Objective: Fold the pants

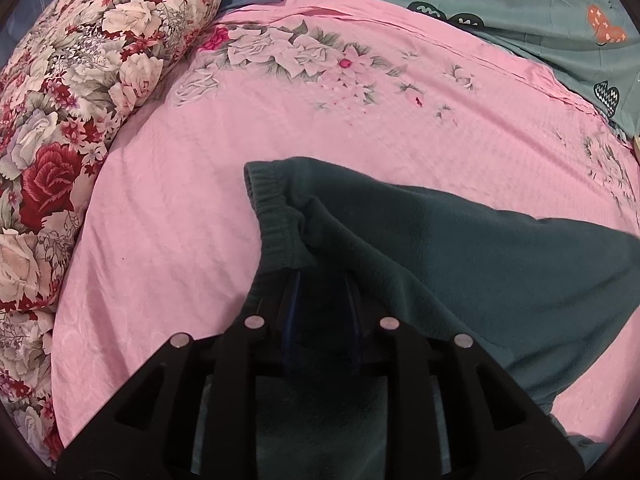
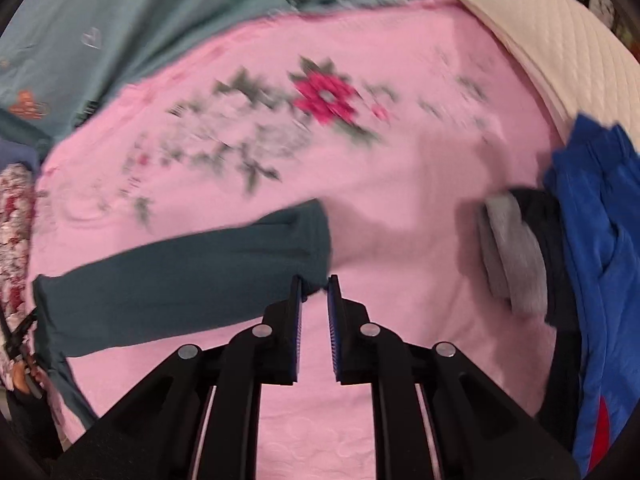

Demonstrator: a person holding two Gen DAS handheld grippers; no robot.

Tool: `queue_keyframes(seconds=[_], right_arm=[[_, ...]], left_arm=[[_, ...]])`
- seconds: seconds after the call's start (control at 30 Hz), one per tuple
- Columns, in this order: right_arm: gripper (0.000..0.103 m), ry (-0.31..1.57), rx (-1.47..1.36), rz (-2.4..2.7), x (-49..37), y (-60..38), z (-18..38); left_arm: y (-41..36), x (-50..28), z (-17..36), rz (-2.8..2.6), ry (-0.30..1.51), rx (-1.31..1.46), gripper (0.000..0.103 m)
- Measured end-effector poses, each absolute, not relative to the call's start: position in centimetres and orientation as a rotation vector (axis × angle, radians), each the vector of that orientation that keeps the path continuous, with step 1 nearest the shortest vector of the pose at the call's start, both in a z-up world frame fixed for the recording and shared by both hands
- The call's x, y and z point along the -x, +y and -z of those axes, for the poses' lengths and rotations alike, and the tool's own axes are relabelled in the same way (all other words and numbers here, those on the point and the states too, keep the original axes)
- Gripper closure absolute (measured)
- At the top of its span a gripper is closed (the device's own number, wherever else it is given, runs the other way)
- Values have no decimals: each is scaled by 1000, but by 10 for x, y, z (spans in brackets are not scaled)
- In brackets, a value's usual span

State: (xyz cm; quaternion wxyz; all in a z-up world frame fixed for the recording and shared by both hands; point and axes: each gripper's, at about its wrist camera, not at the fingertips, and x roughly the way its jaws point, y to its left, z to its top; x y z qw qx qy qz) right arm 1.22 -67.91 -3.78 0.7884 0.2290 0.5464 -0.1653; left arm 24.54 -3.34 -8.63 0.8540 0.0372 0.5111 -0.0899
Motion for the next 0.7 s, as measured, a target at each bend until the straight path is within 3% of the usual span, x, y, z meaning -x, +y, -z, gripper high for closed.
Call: queue_keyframes(seconds=[0.03,0.07,0.2,0.33,0.43,0.47,0.5,0.7], right_arm=[[83,1196,-469,390,-7,-680,47],[70,1202,-459,416,-2,-681,53],[61,1119,-482,374,36,-663,40],[58,1087,-392,186,83,-592,15],[51,1075,-292,46,120,-530,13],[50,1074,-270,15,131,-513,15],[50,1074,-256,-6,145,-498,20],[50,1026,-314,17,225,-475,35]], left_arm=[[-32,-244,85,192,1075,-70,81],[-30,-243,83,197,1074,-63,78],[-11,-221,56,233,1030,-29,69],[18,-181,25,265,976,0,58],[35,-146,22,290,988,-8,56],[36,-137,25,293,999,-28,45],[38,-127,30,288,1005,-60,41],[54,-125,65,231,1032,-66,40]])
